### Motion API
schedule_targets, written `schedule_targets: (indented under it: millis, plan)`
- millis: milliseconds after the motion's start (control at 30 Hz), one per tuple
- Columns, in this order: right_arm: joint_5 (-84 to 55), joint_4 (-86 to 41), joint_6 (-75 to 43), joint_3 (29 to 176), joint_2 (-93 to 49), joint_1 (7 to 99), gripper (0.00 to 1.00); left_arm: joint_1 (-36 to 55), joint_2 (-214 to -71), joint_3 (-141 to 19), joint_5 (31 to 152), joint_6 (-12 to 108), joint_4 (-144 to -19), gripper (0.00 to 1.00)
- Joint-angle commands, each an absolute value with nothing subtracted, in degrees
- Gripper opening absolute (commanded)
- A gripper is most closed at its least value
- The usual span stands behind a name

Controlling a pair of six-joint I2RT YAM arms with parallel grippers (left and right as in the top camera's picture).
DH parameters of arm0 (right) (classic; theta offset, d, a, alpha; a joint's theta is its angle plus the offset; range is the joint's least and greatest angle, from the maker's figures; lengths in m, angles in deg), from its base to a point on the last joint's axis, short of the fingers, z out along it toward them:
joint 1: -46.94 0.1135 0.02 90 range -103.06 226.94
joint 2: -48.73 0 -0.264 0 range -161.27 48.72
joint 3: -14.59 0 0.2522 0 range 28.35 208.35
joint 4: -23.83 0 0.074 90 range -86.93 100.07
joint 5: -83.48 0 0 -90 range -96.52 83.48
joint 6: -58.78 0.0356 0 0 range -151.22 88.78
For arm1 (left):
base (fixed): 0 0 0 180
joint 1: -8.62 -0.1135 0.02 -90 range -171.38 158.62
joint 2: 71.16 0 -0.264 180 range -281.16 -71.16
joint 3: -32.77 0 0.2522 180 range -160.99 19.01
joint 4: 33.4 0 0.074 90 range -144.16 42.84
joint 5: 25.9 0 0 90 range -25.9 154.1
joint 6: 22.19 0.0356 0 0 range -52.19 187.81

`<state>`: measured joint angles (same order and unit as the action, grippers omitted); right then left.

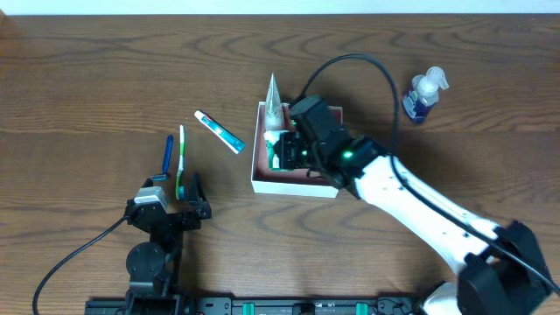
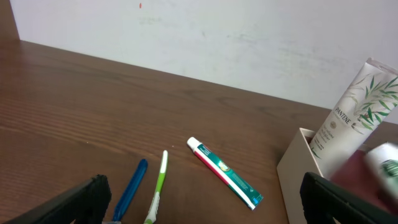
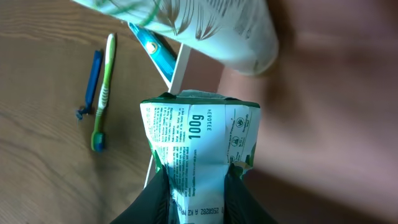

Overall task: Pack container
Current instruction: 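Carry the soap box into the box and set it down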

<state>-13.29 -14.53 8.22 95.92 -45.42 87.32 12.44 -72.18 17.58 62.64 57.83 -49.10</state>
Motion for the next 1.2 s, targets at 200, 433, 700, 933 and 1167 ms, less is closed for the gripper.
schedule_targets:
  millis: [200,433,700,933,1167]
  plan:
    - [-10.36,-12.56,11.20,96.90,-48.66,88.26,0.21,12.33,-72.20,18.78,62.21,59.01,-51.22,0.98]
    - [-8.15,-11.93,11.66,96.90,-48.90,88.29,0.22,12.33,-72.20,18.78,62.21,59.01,-51.22,0.98]
    - [-4.76,-10.94,12.05,96.90,-48.90,89.18,0.23,12.33,-72.20,18.78,62.21,59.01,-51.22,0.98]
    - [-2.84,-10.05,12.92,96.88,-49.10,90.49,0.24,12.33,-72.20,18.78,62.18,59.01,-51.22,0.98]
    - [-2.89,-8.93,14.17,96.88,-52.22,92.15,0.25,12.33,-72.20,18.78,62.21,59.01,-51.22,0.98]
